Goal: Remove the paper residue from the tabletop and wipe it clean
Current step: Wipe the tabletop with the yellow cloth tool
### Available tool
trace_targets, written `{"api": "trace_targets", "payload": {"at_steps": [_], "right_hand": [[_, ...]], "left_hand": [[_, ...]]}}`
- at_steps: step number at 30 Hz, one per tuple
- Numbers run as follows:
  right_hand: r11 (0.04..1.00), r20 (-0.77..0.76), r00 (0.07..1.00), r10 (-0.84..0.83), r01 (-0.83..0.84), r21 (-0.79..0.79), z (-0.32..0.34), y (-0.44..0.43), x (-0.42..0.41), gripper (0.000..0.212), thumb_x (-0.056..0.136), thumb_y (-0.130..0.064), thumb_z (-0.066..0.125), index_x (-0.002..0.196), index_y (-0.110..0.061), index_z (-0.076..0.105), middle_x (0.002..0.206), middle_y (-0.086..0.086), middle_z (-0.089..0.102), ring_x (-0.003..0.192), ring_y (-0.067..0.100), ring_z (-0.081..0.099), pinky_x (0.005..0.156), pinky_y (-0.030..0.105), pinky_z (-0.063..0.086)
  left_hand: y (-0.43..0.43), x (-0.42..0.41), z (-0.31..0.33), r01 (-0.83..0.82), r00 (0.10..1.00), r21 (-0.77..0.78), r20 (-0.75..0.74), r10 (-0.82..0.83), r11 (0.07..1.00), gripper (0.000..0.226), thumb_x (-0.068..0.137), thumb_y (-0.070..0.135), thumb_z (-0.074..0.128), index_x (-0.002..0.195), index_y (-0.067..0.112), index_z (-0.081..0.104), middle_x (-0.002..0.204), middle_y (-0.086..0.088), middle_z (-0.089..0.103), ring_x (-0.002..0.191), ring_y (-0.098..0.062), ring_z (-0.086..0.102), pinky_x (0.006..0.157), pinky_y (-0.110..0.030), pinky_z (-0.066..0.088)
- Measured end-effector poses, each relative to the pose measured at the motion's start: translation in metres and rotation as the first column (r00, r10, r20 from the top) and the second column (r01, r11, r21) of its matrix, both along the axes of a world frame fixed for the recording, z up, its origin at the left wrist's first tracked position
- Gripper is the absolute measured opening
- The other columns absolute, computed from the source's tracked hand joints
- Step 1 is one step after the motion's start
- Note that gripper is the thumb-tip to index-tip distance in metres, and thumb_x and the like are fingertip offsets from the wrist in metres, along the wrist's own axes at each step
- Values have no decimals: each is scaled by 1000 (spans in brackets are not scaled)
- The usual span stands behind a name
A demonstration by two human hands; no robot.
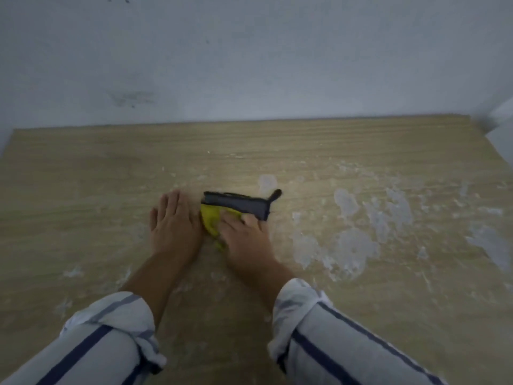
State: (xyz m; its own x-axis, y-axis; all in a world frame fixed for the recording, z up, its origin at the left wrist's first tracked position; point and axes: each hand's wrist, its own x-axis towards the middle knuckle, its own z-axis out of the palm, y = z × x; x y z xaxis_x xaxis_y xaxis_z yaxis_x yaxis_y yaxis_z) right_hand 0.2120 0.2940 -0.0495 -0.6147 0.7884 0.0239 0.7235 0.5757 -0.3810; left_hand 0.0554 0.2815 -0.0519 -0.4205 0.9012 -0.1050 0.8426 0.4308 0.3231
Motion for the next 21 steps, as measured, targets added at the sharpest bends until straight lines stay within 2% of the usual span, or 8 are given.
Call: {"api": "trace_targets", "payload": {"at_steps": [3,6,8,10,12,15,18,21], "right_hand": [[971,-1,976,-218,217,104,-1,46,28,32,88,-33,41,115,-28,57,119,-1,62,98,32,55,81,37,42],[786,39,785,-618,617,32,12,101,64,25,91,-29,40,109,-25,57,110,13,59,106,37,48,87,43,38],[707,74,705,-705,707,12,21,113,54,25,94,-25,40,113,-20,55,114,19,53,109,38,42,89,45,32],[808,52,807,-589,589,19,25,102,6,21,89,-20,44,104,-21,58,105,17,56,99,39,50,80,40,36],[960,58,961,-270,264,91,13,64,-48,21,84,-20,47,99,-24,60,106,12,62,89,37,56,74,38,41],[996,38,999,-15,11,84,0,38,-63,32,84,-38,42,108,-30,61,123,-2,62,88,32,57,74,41,47],[951,88,953,-291,278,136,3,90,-23,38,83,-39,43,117,-30,57,121,-3,62,94,34,57,80,42,46],[747,87,744,-663,665,4,21,139,-5,29,91,-31,42,117,-25,54,123,14,55,112,38,44,91,46,35]], "left_hand": [[0,-13,-2,36,999,-26,-40,-37,999,61,97,42,31,149,13,18,158,-5,13,146,-23,5,117,-43,3],[2,-25,-2,89,996,-25,-17,-90,996,59,97,40,31,149,16,17,158,-3,11,146,-21,3,117,-41,1],[6,-39,-2,95,996,-6,2,-95,996,57,97,36,32,149,16,18,158,-2,11,146,-20,4,117,-39,2],[11,-56,-1,74,997,16,8,-74,997,55,97,32,35,148,14,23,157,-3,16,145,-20,9,116,-39,9],[18,-73,0,23,1000,27,6,-23,999,53,97,29,36,147,13,26,156,-4,20,145,-21,13,116,-40,13],[28,-85,0,-37,999,-10,-18,37,999,55,97,32,31,148,14,20,158,-3,15,145,-22,7,117,-40,7],[34,-84,-2,-23,999,-26,-31,22,999,57,97,36,25,150,16,13,159,-2,7,146,-23,0,118,-42,2],[35,-85,-3,-11,999,-32,-34,9,999,58,97,36,22,150,16,9,159,-2,3,146,-22,-3,118,-42,0]]}}
